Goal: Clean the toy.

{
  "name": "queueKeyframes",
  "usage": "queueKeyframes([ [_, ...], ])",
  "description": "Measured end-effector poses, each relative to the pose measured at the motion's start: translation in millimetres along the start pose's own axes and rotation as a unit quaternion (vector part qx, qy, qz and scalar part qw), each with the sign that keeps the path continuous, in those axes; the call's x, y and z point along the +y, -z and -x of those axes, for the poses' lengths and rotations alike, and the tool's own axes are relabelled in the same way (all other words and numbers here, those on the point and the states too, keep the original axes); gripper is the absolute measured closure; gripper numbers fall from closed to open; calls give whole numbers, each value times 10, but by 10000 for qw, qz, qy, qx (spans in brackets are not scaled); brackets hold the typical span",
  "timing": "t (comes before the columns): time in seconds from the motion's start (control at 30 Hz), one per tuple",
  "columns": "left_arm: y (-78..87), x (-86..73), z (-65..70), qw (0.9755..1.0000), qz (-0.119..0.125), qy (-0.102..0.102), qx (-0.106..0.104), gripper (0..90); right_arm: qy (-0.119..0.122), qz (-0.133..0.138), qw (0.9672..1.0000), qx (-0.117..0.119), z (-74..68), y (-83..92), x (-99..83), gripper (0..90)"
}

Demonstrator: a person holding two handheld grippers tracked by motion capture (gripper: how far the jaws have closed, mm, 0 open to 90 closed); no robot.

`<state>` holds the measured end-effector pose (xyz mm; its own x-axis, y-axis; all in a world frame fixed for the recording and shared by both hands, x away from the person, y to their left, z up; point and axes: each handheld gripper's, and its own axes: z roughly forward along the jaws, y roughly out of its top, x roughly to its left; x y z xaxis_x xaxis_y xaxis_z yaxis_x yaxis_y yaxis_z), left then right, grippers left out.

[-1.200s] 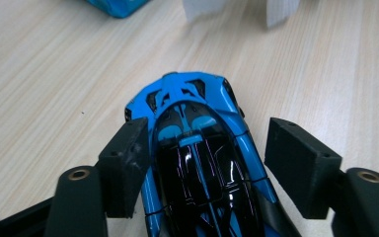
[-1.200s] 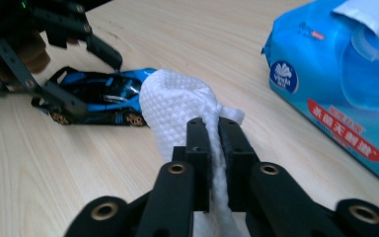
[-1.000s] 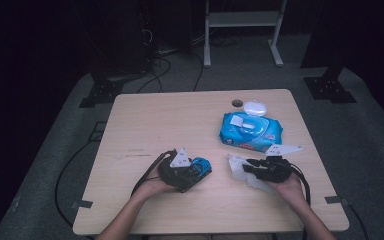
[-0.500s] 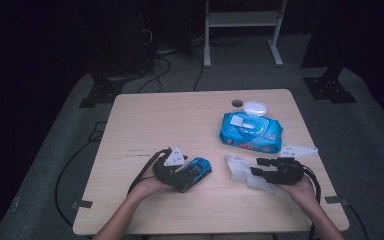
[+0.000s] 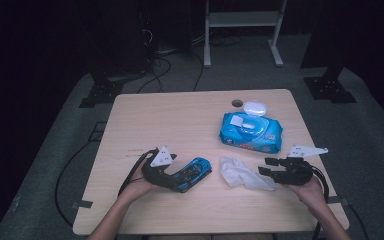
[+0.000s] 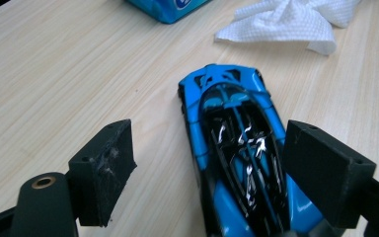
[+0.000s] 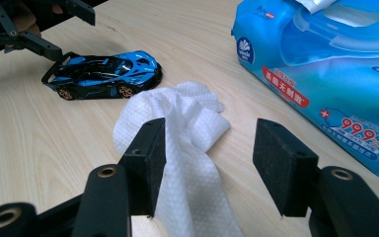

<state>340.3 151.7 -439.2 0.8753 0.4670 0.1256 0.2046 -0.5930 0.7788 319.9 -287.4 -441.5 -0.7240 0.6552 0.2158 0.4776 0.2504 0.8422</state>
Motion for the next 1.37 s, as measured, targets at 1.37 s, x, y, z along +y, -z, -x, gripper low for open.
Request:
queueKeyframes([
  [1.37, 394, -565, -161, 9963, 226, 655, 502, 168, -70, -44, 9998, -176, 33, 57, -217, 382],
])
